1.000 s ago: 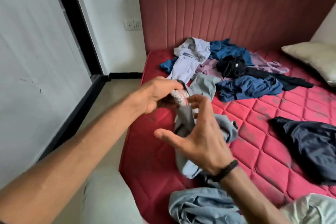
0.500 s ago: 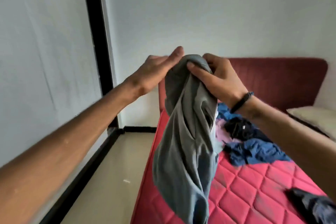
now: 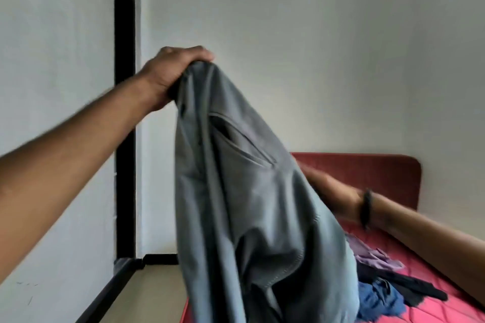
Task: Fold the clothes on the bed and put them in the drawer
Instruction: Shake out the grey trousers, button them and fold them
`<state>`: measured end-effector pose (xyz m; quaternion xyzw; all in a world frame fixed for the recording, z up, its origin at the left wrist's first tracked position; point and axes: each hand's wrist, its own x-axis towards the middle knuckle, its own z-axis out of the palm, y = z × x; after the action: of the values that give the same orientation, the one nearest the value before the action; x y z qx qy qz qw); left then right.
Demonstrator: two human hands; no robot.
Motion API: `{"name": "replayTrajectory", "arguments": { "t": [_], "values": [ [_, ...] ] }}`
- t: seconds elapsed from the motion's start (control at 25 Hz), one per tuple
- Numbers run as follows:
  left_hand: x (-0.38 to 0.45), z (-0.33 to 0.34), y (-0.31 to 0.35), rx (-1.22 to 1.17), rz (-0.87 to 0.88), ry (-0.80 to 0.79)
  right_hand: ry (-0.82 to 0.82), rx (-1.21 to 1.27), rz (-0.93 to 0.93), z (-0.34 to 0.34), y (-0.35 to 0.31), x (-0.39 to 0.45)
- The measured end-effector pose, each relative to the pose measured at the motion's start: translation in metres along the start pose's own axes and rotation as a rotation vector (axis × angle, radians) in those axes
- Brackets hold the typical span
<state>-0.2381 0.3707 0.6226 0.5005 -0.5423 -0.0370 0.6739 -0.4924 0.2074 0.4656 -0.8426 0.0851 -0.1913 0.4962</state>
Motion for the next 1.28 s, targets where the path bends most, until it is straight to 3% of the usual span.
{"name": "replayTrajectory", "arguments": {
  "t": [0.08,0.16,0.32,0.4,0.48,0.56,0.72,0.8,0.88,0.96,1.04,1.12,1.2,1.28],
  "values": [
    [-0.001,-0.042,-0.013,0.089,-0.062,0.056,-0.153,-0.497,0.107,-0.027,0.019,-0.028],
    [-0.009,-0.075,-0.032,0.215,-0.144,-0.042,-0.062,-0.783,0.120,-0.067,0.007,-0.045],
    [-0.021,-0.099,-0.049,0.647,-0.190,-0.462,0.381,-0.810,-0.155,-0.136,-0.056,-0.053],
    [-0.018,-0.101,-0.047,0.594,-0.146,-0.546,0.356,-0.860,-0.165,-0.159,-0.075,-0.051],
    [-0.013,-0.097,-0.047,0.328,-0.155,-0.553,0.197,-1.032,0.004,-0.167,-0.082,-0.056],
    [-0.011,-0.081,-0.051,0.277,-0.149,-0.556,0.188,-1.175,0.086,-0.172,-0.079,-0.061],
    [-0.003,-0.045,-0.045,0.918,0.128,-0.779,0.471,-1.165,-0.108,-0.195,-0.106,-0.055],
    [0.013,-0.044,-0.037,1.200,0.335,-0.656,0.369,-1.174,-0.011,-0.201,-0.116,-0.055],
    [0.033,-0.053,-0.030,1.264,0.472,-0.393,0.035,-1.151,0.262,-0.188,-0.105,-0.064],
    [0.048,-0.061,-0.020,1.382,0.455,-0.268,-0.138,-1.179,0.478,-0.175,-0.075,-0.077],
    [0.055,-0.069,-0.010,1.425,0.427,-0.289,-0.023,-1.207,0.425,-0.182,-0.059,-0.090],
    [0.049,-0.071,0.001,1.343,0.318,-0.324,0.233,-1.139,0.232,-0.198,-0.077,-0.098],
    [0.040,-0.074,0.012,1.279,0.187,-0.365,0.491,-0.883,0.073,-0.208,-0.110,-0.106],
    [0.031,-0.075,0.025,1.233,0.114,-0.390,0.628,-0.632,-0.083,-0.204,-0.144,-0.117]
  ]
}}
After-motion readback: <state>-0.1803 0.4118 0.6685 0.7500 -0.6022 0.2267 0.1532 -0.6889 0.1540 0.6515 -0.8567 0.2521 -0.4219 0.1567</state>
